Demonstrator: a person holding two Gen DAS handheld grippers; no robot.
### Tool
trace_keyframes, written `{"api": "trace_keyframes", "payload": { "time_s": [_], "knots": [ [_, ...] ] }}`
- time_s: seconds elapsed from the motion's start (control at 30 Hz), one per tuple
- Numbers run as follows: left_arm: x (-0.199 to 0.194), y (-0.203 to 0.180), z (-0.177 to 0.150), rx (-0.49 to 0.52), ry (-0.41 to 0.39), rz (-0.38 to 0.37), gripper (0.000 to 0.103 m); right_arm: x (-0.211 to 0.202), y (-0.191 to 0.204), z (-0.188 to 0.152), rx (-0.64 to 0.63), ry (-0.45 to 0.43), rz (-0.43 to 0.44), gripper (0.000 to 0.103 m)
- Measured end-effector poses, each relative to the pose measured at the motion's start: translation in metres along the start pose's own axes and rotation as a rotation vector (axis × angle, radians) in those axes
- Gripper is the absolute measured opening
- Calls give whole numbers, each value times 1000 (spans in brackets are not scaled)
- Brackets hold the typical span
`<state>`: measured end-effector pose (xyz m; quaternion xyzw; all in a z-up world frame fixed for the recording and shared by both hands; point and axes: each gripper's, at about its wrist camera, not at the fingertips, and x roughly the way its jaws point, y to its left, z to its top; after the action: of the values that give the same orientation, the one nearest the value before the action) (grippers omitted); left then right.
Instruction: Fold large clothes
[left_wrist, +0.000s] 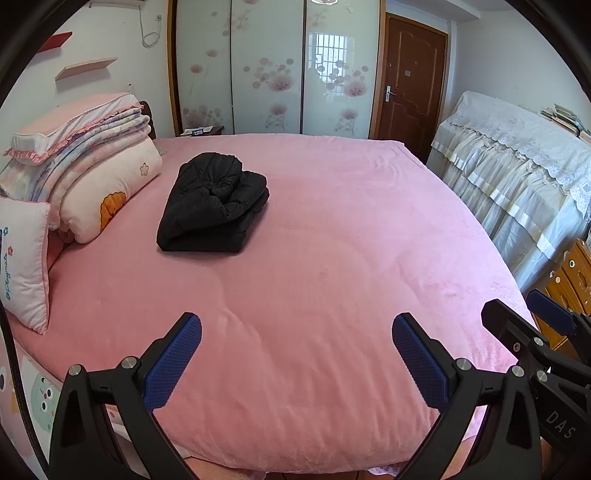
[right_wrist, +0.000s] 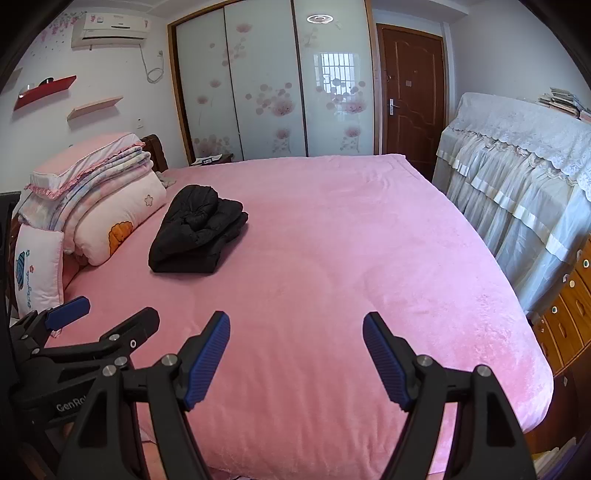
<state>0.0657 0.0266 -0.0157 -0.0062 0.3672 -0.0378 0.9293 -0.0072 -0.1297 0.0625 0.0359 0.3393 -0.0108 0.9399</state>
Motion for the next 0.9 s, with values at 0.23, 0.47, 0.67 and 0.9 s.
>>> {"api": "trace_keyframes", "payload": {
  "time_s": [0.23,0.47,0.67,0.9],
  "knots": [
    [-2,1,0,-5,-1,12,102,-2,-1,0,0,2,12,75],
    [-5,1,-1,-8,-8,25,102,-1,-2,2,-6,1,22,75],
    [-5,3,-2,-11,-7,27,102,-1,-2,1,-4,2,26,75],
    [-5,5,-2,-13,-7,29,102,-1,-2,2,-6,1,27,75]
  ]
}}
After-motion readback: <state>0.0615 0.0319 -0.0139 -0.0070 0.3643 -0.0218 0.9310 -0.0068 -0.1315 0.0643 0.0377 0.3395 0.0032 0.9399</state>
